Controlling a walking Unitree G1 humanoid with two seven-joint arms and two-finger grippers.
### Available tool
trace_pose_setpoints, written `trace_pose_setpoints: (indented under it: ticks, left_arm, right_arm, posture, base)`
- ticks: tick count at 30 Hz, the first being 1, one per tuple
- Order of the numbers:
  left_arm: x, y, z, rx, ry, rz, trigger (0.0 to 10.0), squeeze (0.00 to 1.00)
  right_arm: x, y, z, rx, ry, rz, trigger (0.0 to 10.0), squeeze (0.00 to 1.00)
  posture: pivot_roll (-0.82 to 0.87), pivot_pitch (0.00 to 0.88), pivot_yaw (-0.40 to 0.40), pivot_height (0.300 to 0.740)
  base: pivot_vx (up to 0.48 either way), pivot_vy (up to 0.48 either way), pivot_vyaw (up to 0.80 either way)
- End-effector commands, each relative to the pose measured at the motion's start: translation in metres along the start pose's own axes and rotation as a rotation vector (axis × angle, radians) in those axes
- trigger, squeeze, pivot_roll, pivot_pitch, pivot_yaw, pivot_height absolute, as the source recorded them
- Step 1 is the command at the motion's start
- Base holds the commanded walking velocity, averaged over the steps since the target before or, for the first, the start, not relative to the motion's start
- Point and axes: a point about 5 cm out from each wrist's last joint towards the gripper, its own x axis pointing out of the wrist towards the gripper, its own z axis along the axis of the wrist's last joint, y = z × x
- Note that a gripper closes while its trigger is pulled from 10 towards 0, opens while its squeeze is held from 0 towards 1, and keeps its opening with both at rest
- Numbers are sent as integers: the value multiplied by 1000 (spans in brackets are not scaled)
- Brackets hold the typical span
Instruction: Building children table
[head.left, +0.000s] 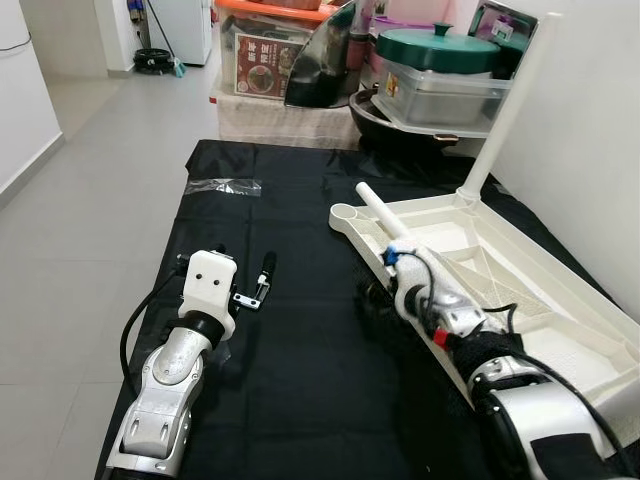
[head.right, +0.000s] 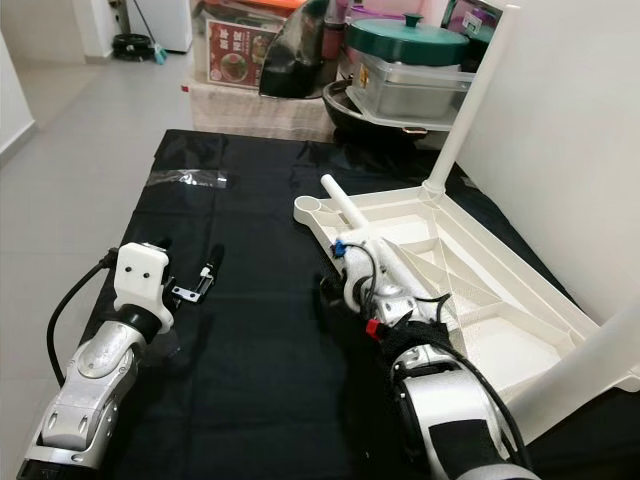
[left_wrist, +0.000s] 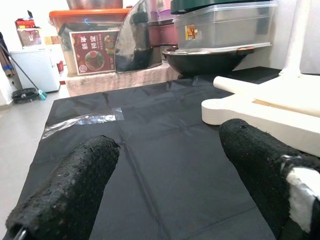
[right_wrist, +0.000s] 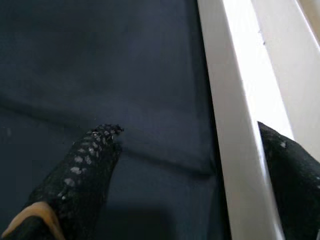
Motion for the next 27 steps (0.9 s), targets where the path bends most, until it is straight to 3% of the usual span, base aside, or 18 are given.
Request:
trace_pose_setpoints:
  ticks: [1, 6, 7, 8, 9, 10, 11, 20, 23, 25, 27]
  left_arm:
    - [0, -4, -5, 14, 28, -23, 10000, 0]
    - [0, -5, -5, 13, 30, -27, 10000, 0]
    - [-1, -5, -5, 13, 32, -27, 10000, 0]
    - [-1, -5, -5, 13, 32, -27, 10000, 0]
    - [-2, -5, -6, 12, 33, -26, 10000, 0]
    - [-2, -5, -6, 12, 33, -26, 10000, 0]
    - [-2, -5, -6, 12, 36, -26, 10000, 0]
    - [-2, -6, -7, 12, 42, -25, 10000, 0]
    - [-3, -6, -9, 12, 47, -27, 10000, 0]
    - [-3, -6, -9, 12, 48, -27, 10000, 0]
    - [-3, -6, -9, 12, 49, -29, 10000, 0]
  right_arm:
    - [2, 6, -16, -14, 78, 39, 10000, 0]
    - [1, 6, -21, 13, 111, 34, 10000, 0]
    - [1, 4, -21, 43, 110, 32, 8275, 0]
    - [1, 4, -21, 43, 110, 32, 8275, 0]
    - [1, 4, -20, 57, 105, 35, 3373, 0]
    - [1, 4, -20, 57, 105, 35, 3373, 0]
    - [1, 4, -19, 64, 97, 44, 0, 0]
    - [1, 8, -16, -14, 76, 110, 0, 0]
    - [0, 13, -20, -197, 63, 236, 0, 0]
    - [-1, 14, -21, -230, 62, 261, 0, 0]
    - [-4, 13, -24, -351, 46, 321, 0, 0]
  posture:
    - [118, 0, -165, 740]
    - [120, 0, -169, 740]
    - [120, 0, -172, 740]
    - [120, 0, -172, 740]
    - [120, 0, -173, 740]
    - [120, 0, -173, 740]
    - [119, 0, -174, 740]
    - [120, 0, -177, 740]
    - [112, 0, -174, 740]
    - [112, 0, -174, 740]
    - [107, 0, -170, 740]
  base:
    - [0, 0, 0]
    - [0, 0, 0]
    - [0, 0, 0]
    - [0, 0, 0]
    - [0, 0, 0]
    - [0, 0, 0]
    - [0, 0, 0]
    - [0, 0, 0]
    - [0, 0, 0]
    - [0, 0, 0]
    - [0, 0, 0]
